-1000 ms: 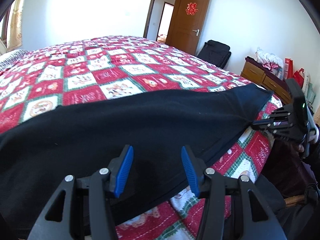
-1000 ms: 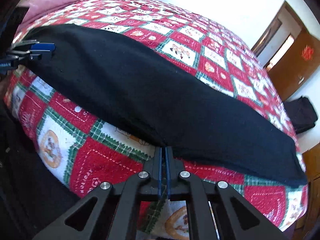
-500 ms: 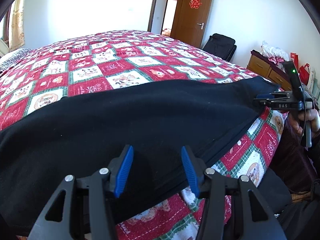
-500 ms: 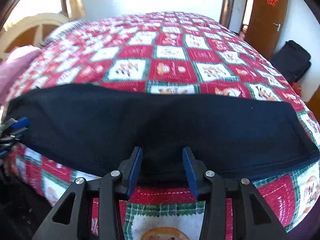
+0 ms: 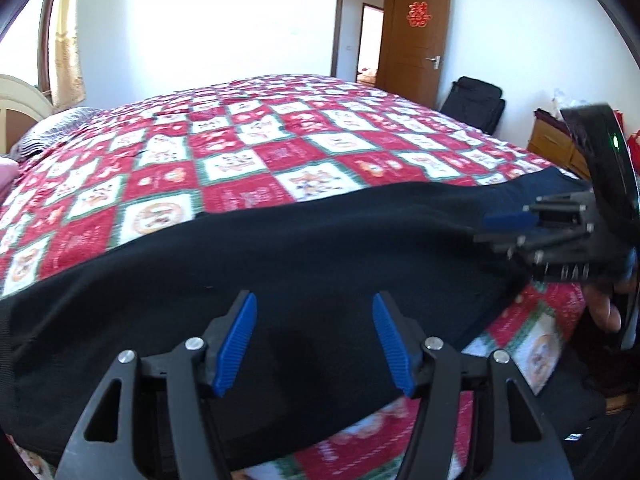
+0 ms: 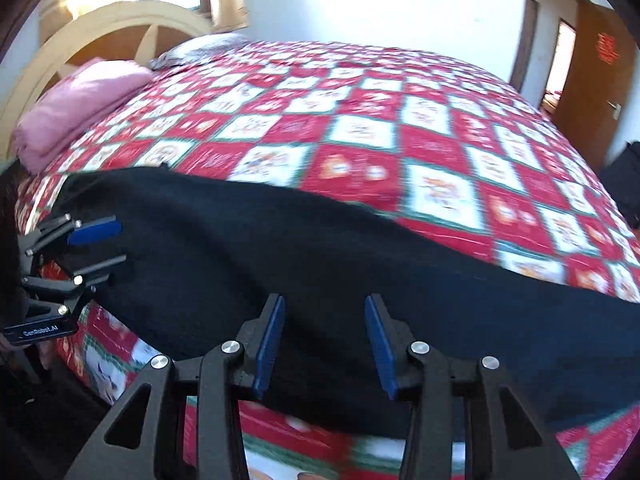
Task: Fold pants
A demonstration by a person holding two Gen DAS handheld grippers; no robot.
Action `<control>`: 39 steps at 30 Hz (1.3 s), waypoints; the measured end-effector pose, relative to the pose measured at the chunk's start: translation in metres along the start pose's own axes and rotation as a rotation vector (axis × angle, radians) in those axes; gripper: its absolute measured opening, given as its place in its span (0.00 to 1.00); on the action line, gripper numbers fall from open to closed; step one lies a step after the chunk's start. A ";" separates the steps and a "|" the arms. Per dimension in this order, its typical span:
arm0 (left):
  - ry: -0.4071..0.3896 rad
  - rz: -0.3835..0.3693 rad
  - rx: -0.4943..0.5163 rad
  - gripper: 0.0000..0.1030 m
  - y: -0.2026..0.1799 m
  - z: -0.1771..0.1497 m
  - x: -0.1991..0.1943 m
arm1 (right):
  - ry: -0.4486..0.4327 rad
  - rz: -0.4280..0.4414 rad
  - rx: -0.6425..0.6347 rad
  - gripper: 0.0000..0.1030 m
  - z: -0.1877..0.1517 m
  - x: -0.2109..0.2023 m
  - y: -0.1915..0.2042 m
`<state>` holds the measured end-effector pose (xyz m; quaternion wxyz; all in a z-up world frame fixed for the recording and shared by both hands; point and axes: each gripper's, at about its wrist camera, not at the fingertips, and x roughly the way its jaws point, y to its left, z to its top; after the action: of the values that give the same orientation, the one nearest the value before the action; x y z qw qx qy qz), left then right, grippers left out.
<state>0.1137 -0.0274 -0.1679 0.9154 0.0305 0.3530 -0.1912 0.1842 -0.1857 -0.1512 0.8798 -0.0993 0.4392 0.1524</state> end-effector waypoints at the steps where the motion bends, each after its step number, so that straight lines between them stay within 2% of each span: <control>1: 0.006 0.013 0.002 0.61 0.003 -0.001 0.002 | 0.015 -0.010 -0.014 0.43 -0.001 0.007 0.007; 4: 0.042 0.013 -0.007 0.62 0.009 -0.009 0.010 | 0.005 -0.066 -0.059 0.43 -0.011 0.013 0.019; 11: 0.025 0.015 0.027 0.62 0.010 -0.013 -0.001 | 0.023 -0.049 -0.083 0.43 -0.036 0.001 0.019; 14: 0.007 0.068 -0.014 0.62 0.029 -0.011 -0.008 | 0.024 -0.019 -0.090 0.43 -0.042 -0.005 0.014; 17: -0.020 0.152 -0.075 0.62 0.059 -0.010 -0.017 | 0.016 0.019 -0.056 0.43 -0.040 -0.015 0.002; 19: -0.029 0.206 -0.113 0.63 0.080 -0.011 -0.020 | -0.018 -0.011 -0.018 0.43 -0.038 -0.027 -0.015; 22: -0.032 0.257 -0.200 0.64 0.111 -0.017 -0.023 | -0.063 -0.116 0.057 0.43 -0.035 -0.046 -0.056; 25: -0.028 0.278 -0.251 0.64 0.130 -0.024 -0.023 | -0.054 -0.282 0.132 0.43 -0.040 -0.057 -0.101; 27: -0.036 0.280 -0.263 0.64 0.135 -0.028 -0.022 | 0.005 -0.365 0.209 0.44 -0.053 -0.057 -0.134; 29: -0.037 0.284 -0.255 0.64 0.133 -0.028 -0.022 | 0.062 -0.342 0.263 0.44 -0.069 -0.053 -0.156; 31: -0.039 0.292 -0.243 0.64 0.131 -0.028 -0.022 | 0.002 -0.287 0.239 0.44 -0.078 -0.069 -0.159; 34: -0.050 0.308 -0.244 0.64 0.133 -0.029 -0.027 | -0.081 -0.255 0.299 0.44 -0.074 -0.103 -0.177; 37: -0.069 0.335 -0.262 0.64 0.142 -0.030 -0.035 | -0.169 -0.294 0.425 0.44 -0.072 -0.135 -0.215; 39: -0.079 0.355 -0.299 0.67 0.154 -0.032 -0.040 | -0.189 -0.319 0.504 0.44 -0.075 -0.147 -0.244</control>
<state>0.1235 0.1339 -0.1773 0.9420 -0.0511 0.3306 0.0262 0.1317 -0.4638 -0.0682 0.9264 0.0690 0.3583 -0.0926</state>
